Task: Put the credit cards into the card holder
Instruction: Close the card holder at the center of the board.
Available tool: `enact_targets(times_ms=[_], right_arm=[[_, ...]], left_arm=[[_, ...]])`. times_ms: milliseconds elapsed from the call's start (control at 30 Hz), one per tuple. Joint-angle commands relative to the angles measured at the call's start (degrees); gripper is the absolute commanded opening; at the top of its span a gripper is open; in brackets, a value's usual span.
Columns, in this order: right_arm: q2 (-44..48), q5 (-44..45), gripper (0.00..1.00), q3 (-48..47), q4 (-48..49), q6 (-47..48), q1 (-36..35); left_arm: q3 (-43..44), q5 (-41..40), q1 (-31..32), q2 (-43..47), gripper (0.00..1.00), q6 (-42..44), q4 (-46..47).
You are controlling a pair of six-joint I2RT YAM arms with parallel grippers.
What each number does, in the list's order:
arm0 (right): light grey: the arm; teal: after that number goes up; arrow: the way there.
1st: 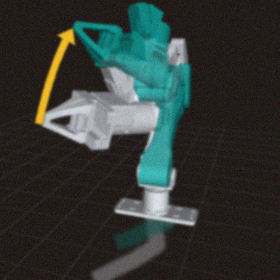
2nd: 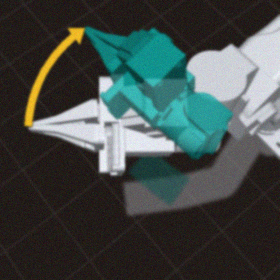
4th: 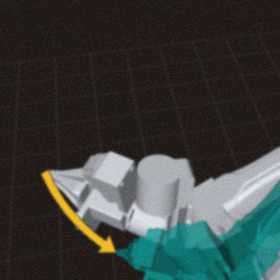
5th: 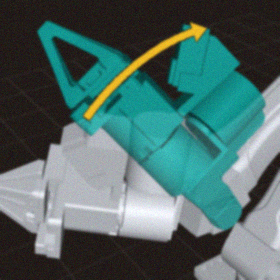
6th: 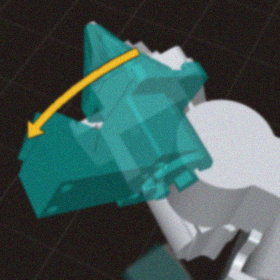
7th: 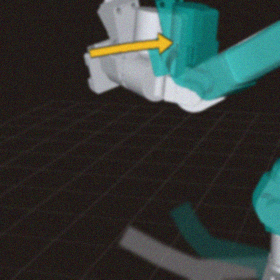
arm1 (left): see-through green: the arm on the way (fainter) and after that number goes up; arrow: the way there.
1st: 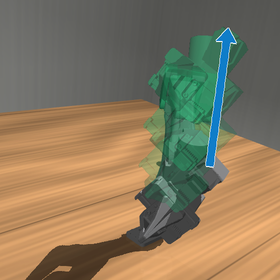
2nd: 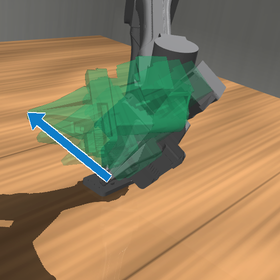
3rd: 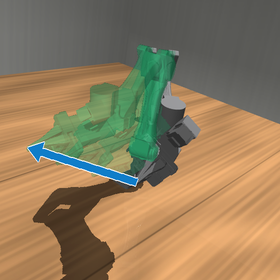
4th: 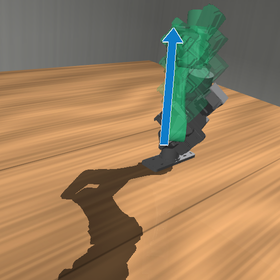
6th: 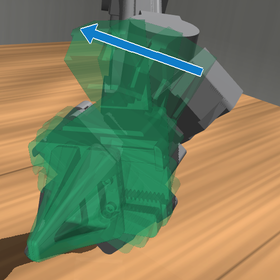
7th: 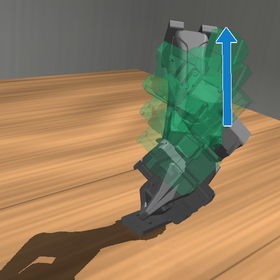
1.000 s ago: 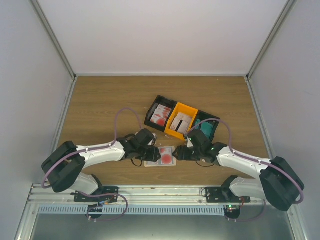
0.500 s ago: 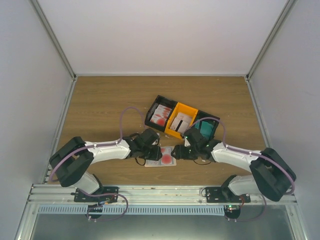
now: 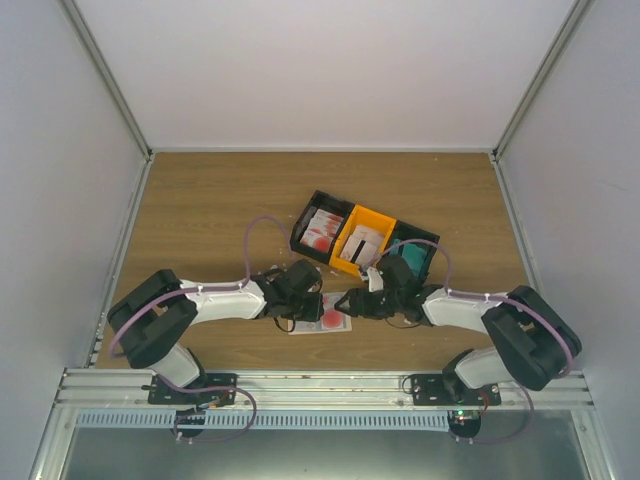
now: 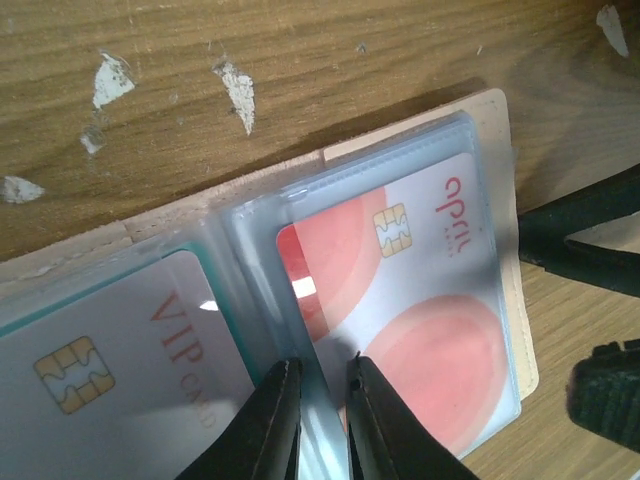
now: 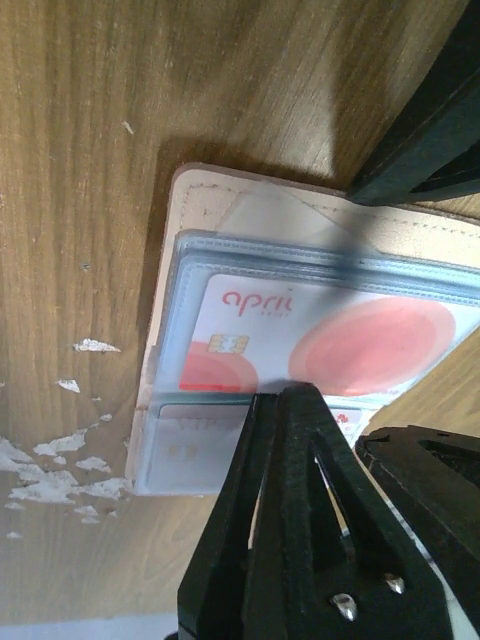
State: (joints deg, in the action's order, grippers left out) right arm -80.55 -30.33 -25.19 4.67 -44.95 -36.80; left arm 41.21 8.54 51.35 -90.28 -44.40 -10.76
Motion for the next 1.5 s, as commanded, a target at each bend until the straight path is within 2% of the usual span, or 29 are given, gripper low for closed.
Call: enact_targets(times_ms=[0, 133, 367, 533, 767, 1200, 1367, 1467], right_arm=[[-1.7, -8.5, 0.61, 2.9, 7.0, -1.4, 0.9], [-0.3, -13.1, 0.60, 4.3, 13.0, -4.2, 1.4], [2.4, -17.7, 0.60, 6.7, 21.0, -9.7, 1.4], [3.3, -18.3, 0.60, 7.2, 22.9, -11.8, 1.4], [1.4, -18.5, 0.62, 7.7, 24.1, -12.1, 1.2], [-7.2, -17.7, 0.62, 6.8, 37.6, -14.9, -0.2], [-8.2, -15.3, 0.57, 6.3, 37.5, -15.4, -0.8], [-7.0, -13.4, 0.52, 5.0, 32.2, -13.7, -1.1]], left_arm=[[-3.2, -2.0, 0.9, -4.3, 0.15, -1.4, -4.6], [-4.3, -2.4, 1.1, -5.0, 0.09, -2.5, -4.0], [-6.2, -2.1, 1.1, -4.8, 0.08, -3.3, -2.1], [-6.3, -1.8, 1.1, -5.2, 0.08, -3.0, -1.4], [-6.5, -0.7, 1.1, -5.0, 0.08, -2.6, 0.0], [-5.7, 1.0, 1.0, 3.4, 0.10, -1.3, 0.7], [-5.6, 0.8, 0.9, 6.2, 0.13, -1.7, -0.1], [-4.9, 0.4, 0.7, 9.5, 0.17, -1.5, -1.9]])
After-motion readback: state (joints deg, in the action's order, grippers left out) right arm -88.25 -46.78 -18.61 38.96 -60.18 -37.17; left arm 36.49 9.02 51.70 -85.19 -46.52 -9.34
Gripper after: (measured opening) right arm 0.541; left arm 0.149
